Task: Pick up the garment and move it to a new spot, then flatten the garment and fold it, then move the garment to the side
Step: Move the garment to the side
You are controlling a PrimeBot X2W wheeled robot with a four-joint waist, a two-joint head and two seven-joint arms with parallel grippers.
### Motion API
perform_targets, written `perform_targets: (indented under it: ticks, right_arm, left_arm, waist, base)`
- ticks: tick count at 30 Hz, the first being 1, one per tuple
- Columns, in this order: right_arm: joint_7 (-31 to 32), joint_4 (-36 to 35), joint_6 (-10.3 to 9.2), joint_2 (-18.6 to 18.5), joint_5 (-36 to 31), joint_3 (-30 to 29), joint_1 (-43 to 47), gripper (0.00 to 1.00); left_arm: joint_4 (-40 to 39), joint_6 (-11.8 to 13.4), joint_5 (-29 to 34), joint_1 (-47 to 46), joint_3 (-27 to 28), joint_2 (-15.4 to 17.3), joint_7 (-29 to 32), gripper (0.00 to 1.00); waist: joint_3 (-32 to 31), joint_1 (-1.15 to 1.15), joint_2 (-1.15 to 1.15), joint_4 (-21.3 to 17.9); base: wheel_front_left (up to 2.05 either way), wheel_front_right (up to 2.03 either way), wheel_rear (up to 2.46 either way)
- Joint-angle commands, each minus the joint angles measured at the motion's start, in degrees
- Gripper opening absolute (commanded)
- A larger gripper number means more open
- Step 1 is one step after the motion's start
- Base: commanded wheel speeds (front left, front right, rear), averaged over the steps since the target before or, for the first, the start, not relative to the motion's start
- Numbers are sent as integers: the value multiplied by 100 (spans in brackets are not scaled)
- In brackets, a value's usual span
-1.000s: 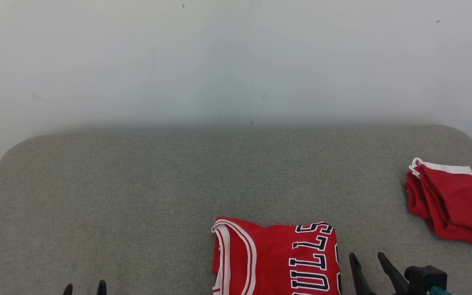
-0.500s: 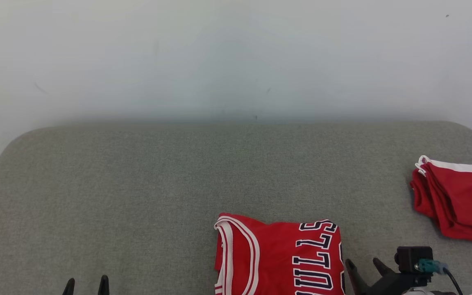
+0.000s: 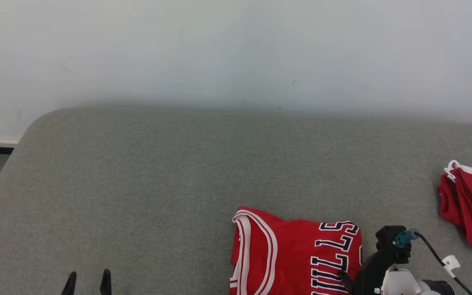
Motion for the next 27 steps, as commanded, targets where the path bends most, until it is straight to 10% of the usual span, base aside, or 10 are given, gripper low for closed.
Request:
perform_targets:
  ticks: [1, 15, 16, 19, 27]
  right_arm:
    - [-38, 82, 5, -3, -70, -35, -63, 100]
    - [-168, 1041, 5, 13, 61, -296, -288, 100]
    - [-176, 1127, 7, 19, 157, -244, -304, 63]
    - [-289, 1238, 11, 31, 190, -73, -392, 0]
    - [-482, 1028, 10, 0, -186, -70, -917, 0]
  left_arm:
    - [-8, 8, 21, -44, -9, 12, -16, 100]
    - [20, 8, -74, -154, -130, 145, -16, 100]
    - [21, 8, -74, -158, -127, 146, -16, 100]
    - [25, 8, -61, -169, -95, 128, -16, 100]
    - [-27, 10, -41, -140, 28, 73, -17, 100]
  waist:
    - [49, -1, 0, 64]
    - [169, -1, 0, 304]
    - [174, -1, 0, 306]
    - [194, -1, 0, 297]
    - [252, -1, 0, 168]
  base:
    - [0, 0, 0]
    - [0, 0, 0]
    - [0, 0, 0]
    - [0, 0, 0]
    - [0, 0, 0]
